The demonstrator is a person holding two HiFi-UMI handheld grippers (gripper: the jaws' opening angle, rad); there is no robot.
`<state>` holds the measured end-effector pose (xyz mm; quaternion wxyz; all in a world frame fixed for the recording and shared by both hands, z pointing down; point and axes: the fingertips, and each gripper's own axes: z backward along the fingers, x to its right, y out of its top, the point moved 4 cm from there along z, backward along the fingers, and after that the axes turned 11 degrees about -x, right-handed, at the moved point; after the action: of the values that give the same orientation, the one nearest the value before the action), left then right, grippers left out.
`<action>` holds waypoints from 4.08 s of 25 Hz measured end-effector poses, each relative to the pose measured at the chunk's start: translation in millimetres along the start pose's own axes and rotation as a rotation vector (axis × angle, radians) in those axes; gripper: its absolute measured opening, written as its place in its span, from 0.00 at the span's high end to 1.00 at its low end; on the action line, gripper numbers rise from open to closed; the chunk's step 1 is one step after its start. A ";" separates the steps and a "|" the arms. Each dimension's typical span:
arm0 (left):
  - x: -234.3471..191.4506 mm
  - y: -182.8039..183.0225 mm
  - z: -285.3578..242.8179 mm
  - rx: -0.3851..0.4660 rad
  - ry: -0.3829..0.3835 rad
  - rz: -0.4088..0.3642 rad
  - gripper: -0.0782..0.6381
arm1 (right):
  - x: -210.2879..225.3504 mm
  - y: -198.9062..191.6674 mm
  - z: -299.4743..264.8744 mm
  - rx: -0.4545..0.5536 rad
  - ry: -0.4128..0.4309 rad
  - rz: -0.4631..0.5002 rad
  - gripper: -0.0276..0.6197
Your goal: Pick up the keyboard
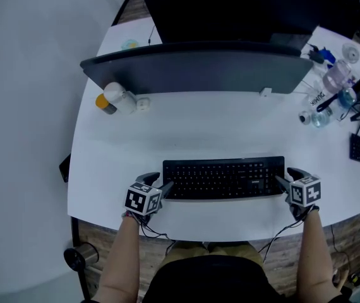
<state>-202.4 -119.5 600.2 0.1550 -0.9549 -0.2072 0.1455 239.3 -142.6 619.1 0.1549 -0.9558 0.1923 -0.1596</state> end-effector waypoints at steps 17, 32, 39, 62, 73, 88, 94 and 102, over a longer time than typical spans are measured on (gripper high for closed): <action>-6.0 2.1 -10.7 -0.054 -0.121 0.084 0.52 | 5.5 6.6 -5.8 -0.026 0.163 -0.098 0.60; -11.2 -0.2 -18.6 -0.078 -0.219 0.136 0.51 | 10.5 8.1 -12.0 -0.069 0.290 -0.074 0.59; -14.2 5.7 -17.9 -0.048 -0.307 0.186 0.51 | 15.4 8.9 -11.3 -0.075 0.349 -0.084 0.59; -13.6 -9.2 -21.0 -0.200 -0.851 0.321 0.63 | 17.6 5.5 -11.1 -0.149 0.741 -0.272 0.59; -2.7 -22.2 -20.8 -0.197 -0.869 0.351 0.62 | 13.5 1.1 -8.2 -0.159 0.798 -0.258 0.59; -8.0 -15.0 -21.2 -0.007 -0.967 0.583 0.73 | 9.8 -5.6 -5.1 -0.153 0.875 -0.304 0.62; -5.9 -17.1 -23.6 -0.004 -0.921 0.562 0.74 | 27.0 -14.8 -11.2 -0.154 0.753 -0.259 0.74; -16.4 0.0 -21.3 0.081 -0.764 0.451 0.75 | 17.9 -18.8 0.8 -0.068 0.802 -0.294 0.78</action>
<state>-209.4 -131.7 623.1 0.0692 -0.8471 -0.0300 0.5260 261.2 -133.3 629.5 0.0121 -0.8399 0.1041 -0.5326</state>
